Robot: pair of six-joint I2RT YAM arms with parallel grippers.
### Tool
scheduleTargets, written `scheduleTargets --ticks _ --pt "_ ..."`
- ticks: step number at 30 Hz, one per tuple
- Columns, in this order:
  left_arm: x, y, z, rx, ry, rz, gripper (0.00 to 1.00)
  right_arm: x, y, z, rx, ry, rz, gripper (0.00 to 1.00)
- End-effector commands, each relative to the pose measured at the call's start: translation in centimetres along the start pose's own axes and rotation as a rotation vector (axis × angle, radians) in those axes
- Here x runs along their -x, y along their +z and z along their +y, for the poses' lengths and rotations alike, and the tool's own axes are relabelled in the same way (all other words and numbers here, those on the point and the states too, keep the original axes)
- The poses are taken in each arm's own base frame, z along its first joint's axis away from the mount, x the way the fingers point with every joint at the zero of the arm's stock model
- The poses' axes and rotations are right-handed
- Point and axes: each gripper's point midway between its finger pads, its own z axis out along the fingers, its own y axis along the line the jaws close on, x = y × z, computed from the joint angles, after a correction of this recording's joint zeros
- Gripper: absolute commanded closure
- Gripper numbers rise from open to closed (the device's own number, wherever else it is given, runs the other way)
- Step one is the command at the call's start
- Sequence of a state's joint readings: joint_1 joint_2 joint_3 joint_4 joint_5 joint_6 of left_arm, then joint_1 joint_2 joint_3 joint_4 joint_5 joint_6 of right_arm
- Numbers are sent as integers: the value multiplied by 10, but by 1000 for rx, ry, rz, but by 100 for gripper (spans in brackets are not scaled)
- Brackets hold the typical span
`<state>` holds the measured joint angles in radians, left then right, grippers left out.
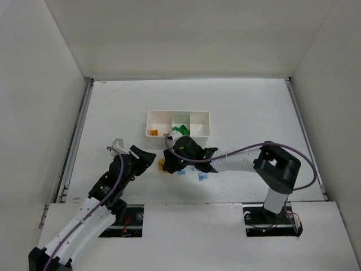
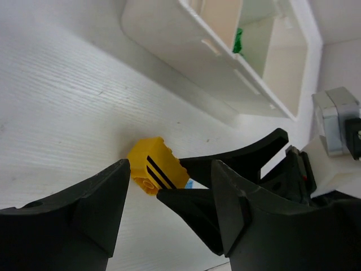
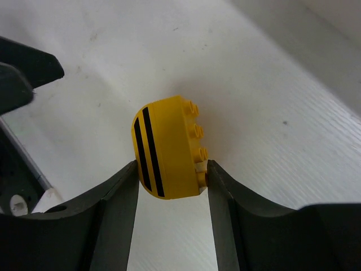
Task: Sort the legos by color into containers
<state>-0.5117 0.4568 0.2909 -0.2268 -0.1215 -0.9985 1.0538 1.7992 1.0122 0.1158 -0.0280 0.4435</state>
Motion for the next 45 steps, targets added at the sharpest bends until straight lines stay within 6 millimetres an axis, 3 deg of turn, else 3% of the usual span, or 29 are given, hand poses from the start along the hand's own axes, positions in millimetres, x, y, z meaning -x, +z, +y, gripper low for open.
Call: scheduleTargets --ticks 1,9,16,27,36,45 --pt "5 -1 -29 -145 -144 -30 45 51 -27 15 117 113 -145 65" --pt "3 6 -54 -247 -206 -27 48 74 -54 17 235 237 -224 65" --pt "0 12 -73 -322 -220 -29 47 76 -57 18 246 250 -237 65" --pt "1 15 -59 -275 -216 -40 50 87 -63 11 231 258 -278 65" --pt "-1 19 -58 -248 -186 -16 42 89 -63 7 205 254 -293 65" --pt "-3 21 -65 -262 -202 -11 51 98 -66 11 221 258 -317 65"
